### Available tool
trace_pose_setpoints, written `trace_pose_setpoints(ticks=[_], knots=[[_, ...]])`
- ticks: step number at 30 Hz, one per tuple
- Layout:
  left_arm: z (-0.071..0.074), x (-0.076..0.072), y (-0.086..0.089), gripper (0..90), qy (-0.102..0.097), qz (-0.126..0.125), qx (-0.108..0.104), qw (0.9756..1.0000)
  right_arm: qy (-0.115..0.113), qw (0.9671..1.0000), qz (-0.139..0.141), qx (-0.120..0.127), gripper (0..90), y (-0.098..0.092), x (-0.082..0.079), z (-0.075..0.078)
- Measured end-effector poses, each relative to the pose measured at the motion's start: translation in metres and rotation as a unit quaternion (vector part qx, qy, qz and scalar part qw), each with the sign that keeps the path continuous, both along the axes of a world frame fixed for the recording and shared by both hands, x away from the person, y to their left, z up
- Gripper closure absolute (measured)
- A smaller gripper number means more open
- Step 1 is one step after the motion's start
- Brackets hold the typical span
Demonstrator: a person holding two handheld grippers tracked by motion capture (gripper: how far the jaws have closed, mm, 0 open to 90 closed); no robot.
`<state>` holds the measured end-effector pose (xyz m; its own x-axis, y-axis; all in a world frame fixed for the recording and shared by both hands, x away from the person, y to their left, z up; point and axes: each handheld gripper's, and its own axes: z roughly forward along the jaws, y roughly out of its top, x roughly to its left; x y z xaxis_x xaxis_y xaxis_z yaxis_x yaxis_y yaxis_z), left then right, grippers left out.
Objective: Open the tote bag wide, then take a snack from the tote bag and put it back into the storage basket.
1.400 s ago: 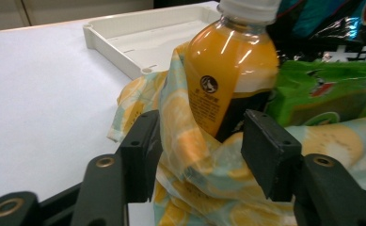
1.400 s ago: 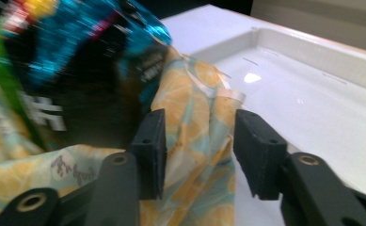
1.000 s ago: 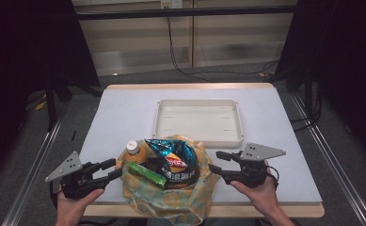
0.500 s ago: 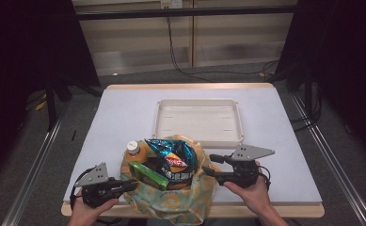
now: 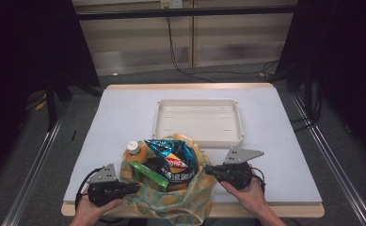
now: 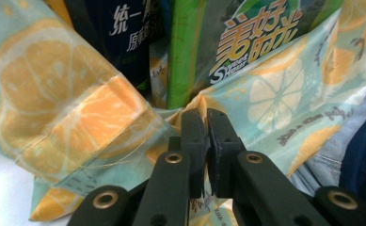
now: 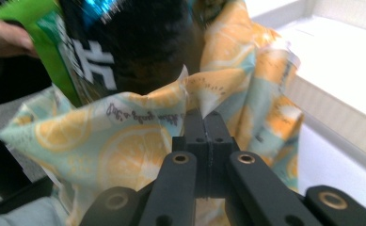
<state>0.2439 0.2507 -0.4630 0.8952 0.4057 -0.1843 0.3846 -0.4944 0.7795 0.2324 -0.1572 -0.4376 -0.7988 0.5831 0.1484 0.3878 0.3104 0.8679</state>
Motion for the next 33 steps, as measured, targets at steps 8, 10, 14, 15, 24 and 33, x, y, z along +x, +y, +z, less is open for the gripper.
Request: trace_pose_setpoints(ticks=[8,10,14,15,24,33], knots=[[0.0,0.003,0.004,82.4,0.0,0.005,-0.004,1.0,0.029,0.9984,-0.02,-0.045,90.0,-0.011,0.009,-0.02],[0.001,0.003,0.004,80.8,-0.002,0.007,-0.01,0.9999,0.034,0.9976,-0.023,-0.055,90.0,-0.011,0.011,-0.024],[0.003,0.002,0.009,74.7,-0.004,0.018,-0.022,0.9996,0.041,0.9965,-0.022,-0.07,90.0,-0.01,0.013,-0.031],[0.004,0.003,0.011,72.9,-0.005,0.02,-0.024,0.9995,0.043,0.9963,-0.02,-0.072,90.0,-0.009,0.013,-0.033],[0.016,-0.005,0.027,56.2,-0.041,0.057,-0.086,0.9938,-0.001,0.9989,-0.04,-0.023,65.6,-0.024,0.006,-0.012],[0.024,-0.01,0.043,45.3,-0.063,0.101,-0.127,0.9848,-0.029,0.9973,-0.049,0.046,45.8,-0.045,0.0,0.018]])
